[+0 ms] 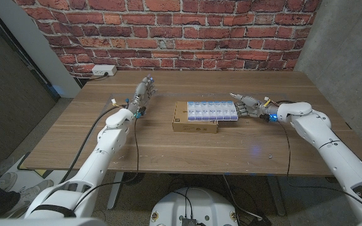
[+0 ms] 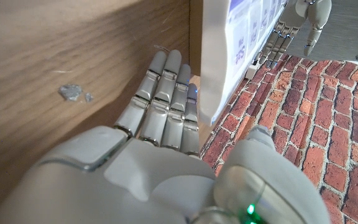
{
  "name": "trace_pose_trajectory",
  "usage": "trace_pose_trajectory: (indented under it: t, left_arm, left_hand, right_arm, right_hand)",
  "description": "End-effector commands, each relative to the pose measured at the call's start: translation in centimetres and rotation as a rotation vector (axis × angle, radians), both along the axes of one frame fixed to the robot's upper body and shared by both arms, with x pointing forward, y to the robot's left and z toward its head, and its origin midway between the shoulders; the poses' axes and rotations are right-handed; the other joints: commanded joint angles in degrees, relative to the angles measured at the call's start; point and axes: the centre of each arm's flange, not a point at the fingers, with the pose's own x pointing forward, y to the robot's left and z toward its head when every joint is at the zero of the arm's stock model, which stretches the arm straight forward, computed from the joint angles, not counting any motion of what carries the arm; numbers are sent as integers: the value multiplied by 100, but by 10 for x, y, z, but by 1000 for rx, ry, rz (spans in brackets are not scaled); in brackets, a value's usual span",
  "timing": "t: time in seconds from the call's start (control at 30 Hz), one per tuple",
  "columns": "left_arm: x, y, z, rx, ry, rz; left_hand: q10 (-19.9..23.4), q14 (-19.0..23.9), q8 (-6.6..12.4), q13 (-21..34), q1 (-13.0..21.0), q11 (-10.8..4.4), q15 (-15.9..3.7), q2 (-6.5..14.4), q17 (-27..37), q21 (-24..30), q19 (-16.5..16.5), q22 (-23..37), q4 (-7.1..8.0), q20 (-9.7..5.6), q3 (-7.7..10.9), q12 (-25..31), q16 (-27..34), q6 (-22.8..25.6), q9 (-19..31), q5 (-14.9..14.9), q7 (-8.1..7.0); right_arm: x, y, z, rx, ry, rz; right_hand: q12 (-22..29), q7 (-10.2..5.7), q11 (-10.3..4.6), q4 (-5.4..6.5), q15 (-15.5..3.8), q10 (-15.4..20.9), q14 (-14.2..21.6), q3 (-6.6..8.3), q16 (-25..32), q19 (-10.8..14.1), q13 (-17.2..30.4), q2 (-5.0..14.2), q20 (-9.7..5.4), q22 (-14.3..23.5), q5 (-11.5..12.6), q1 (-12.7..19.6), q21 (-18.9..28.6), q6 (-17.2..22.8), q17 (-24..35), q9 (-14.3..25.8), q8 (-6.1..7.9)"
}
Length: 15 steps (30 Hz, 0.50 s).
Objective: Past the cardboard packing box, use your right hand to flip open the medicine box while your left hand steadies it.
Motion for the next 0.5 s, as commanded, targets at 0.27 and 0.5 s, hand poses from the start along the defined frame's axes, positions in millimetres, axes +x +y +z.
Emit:
trace_pose_trajectory:
  t: [0.27, 0.5]
  left_arm:
    - [4, -3, 1, 6, 10, -7]
    - [2, 0, -2, 0, 17, -1]
  left_hand:
    - [-1136, -1084, -5, 29, 3, 45, 4, 255, 18, -21, -679, 14, -19, -37, 5, -24, -11, -990, 20, 40, 12]
    - [-1140, -1091, -6, 30, 1, 38, 2, 256, 19, -27, -678, 15, -17, -40, 4, -27, -12, -985, 20, 42, 14]
  right_arm:
    - [-9, -10, 9, -140, 13, 7]
    - [-9, -6, 10, -171, 37, 35]
  right_hand:
    - [233, -267, -310, -391, -332, 632, 156, 168, 427, -131, 171, -10, -5, 316, 40, 672, 269, 473, 389, 61, 190]
    - [413, -386, -364, -452, -420, 952, 245, 223, 849, -282, 335, -9, -29, 557, 26, 982, 449, 856, 803, 97, 325]
